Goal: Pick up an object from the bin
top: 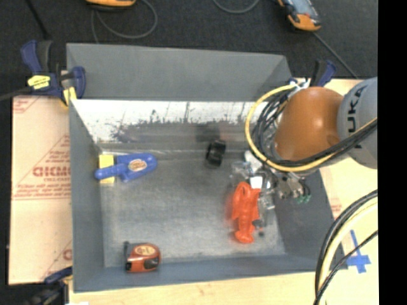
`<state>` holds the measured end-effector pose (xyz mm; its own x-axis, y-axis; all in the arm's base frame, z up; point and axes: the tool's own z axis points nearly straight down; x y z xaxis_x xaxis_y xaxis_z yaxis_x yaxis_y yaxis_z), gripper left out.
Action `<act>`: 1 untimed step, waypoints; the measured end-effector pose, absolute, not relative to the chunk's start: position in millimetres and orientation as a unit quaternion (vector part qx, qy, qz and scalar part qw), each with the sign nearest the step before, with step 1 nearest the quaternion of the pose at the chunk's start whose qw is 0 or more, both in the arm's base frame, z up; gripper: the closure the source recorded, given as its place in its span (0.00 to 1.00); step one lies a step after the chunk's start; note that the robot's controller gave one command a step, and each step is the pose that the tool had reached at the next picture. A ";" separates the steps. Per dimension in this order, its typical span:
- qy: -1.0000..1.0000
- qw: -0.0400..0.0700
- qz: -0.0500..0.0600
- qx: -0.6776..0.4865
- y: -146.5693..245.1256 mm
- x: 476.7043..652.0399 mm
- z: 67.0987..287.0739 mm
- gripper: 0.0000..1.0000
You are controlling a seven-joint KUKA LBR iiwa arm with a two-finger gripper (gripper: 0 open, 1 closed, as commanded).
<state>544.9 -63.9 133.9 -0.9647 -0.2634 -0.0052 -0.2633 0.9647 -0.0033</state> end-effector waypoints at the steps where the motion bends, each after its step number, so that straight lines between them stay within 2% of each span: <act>1: 0.984 0.001 -0.001 -0.179 -64.5 539.5 133.2 0.00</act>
Offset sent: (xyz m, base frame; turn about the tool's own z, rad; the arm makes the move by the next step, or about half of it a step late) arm 0.0069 -0.0055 -0.0245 -0.1389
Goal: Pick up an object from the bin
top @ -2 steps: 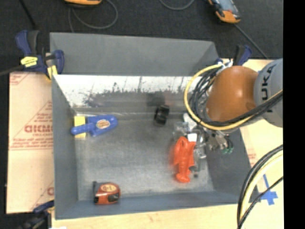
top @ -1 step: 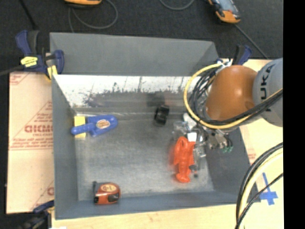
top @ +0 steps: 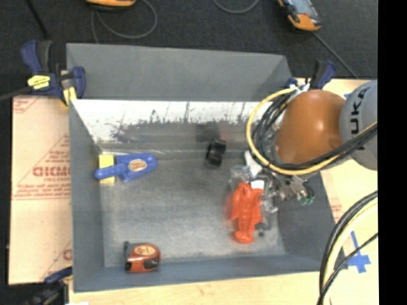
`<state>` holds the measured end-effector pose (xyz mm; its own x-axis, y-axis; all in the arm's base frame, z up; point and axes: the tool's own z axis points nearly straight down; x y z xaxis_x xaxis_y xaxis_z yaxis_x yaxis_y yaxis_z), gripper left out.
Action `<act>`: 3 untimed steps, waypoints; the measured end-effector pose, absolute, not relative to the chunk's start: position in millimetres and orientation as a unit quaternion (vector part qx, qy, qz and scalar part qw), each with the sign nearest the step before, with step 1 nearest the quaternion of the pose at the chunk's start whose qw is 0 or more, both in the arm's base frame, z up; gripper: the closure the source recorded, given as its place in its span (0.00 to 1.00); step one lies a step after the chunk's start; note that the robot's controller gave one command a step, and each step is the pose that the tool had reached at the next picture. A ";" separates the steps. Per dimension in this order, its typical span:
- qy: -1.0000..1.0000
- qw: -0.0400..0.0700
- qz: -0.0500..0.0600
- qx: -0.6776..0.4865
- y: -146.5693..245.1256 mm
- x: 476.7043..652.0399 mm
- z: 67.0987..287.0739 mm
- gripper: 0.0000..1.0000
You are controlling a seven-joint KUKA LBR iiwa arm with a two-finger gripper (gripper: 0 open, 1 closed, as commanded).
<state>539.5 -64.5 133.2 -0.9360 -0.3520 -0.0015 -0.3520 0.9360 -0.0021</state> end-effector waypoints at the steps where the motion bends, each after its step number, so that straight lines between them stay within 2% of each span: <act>1: 0.981 0.002 -0.002 -0.196 -68.8 548.1 118.3 0.00; 2: 0.979 0.002 -0.001 -0.205 -81.6 556.4 106.7 1.00; 3: 0.979 0.002 0.000 -0.204 -81.2 556.5 106.8 0.00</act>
Offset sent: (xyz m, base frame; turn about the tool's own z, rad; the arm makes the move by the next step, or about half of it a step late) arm 0.0159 -0.0157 -0.0270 -0.0583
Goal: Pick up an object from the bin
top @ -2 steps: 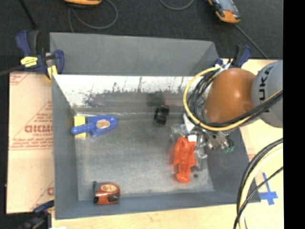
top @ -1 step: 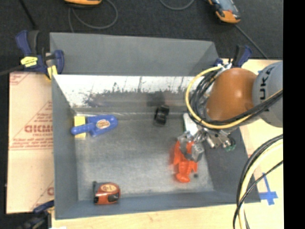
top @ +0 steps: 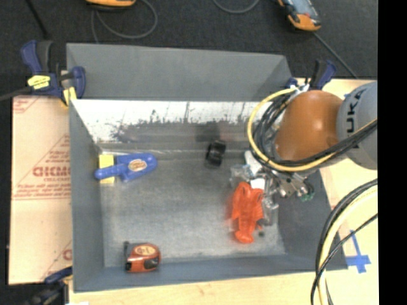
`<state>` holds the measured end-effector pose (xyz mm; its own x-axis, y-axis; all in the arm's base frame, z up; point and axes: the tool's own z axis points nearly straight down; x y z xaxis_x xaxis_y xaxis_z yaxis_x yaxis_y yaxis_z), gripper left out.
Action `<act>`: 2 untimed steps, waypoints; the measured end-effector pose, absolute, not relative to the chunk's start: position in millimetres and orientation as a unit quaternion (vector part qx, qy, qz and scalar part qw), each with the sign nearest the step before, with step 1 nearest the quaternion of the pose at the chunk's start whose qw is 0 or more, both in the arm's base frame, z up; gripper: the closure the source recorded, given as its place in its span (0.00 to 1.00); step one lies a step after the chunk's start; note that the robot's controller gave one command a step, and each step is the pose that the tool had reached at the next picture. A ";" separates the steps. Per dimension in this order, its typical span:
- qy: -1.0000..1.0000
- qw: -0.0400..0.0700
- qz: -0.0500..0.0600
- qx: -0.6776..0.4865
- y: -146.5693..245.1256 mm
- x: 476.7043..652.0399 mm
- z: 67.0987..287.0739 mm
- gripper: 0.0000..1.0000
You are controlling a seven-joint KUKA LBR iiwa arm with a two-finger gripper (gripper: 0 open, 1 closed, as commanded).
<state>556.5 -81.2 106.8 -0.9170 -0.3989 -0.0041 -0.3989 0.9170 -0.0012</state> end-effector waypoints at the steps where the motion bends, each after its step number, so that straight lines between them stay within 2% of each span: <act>1: 0.979 0.002 0.000 -0.203 -81.0 556.5 106.8 0.00; 2: 0.982 0.004 0.000 -0.190 -84.4 589.0 72.4 1.00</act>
Offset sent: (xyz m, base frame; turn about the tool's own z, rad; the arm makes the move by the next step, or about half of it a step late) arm 0.0304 -0.0026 -0.0368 0.0257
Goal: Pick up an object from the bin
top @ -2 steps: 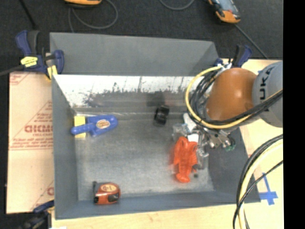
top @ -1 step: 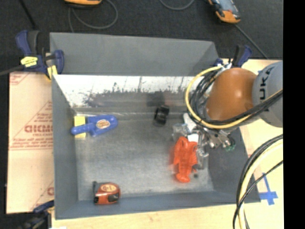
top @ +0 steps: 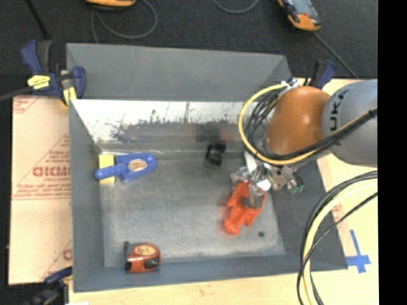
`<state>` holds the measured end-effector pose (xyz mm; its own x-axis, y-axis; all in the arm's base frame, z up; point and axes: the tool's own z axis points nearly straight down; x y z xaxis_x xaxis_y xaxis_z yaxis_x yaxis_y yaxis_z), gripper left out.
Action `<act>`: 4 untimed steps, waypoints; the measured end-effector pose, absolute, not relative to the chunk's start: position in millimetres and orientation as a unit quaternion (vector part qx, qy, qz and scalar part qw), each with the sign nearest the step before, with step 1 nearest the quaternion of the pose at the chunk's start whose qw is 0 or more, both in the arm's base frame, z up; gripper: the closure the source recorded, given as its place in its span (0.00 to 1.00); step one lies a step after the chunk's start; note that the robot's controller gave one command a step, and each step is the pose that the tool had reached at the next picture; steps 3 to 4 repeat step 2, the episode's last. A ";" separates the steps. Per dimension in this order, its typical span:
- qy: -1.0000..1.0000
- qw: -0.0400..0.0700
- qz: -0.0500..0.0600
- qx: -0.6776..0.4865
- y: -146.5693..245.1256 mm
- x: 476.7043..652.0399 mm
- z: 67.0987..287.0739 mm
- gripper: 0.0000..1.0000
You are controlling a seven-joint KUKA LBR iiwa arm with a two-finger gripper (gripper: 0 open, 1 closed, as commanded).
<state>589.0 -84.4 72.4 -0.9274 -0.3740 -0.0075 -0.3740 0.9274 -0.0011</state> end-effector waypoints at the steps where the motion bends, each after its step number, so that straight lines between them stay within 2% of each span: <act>1: 0.982 0.004 0.000 -0.190 -84.4 589.0 72.4 1.00; 2: 0.982 0.003 -0.001 -0.186 -77.4 585.5 226.2 1.00; 4: 0.982 0.003 -0.001 -0.186 -77.4 585.5 226.2 1.00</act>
Offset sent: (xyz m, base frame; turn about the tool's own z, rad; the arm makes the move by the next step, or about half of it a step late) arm -0.0050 0.0083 0.1524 0.0069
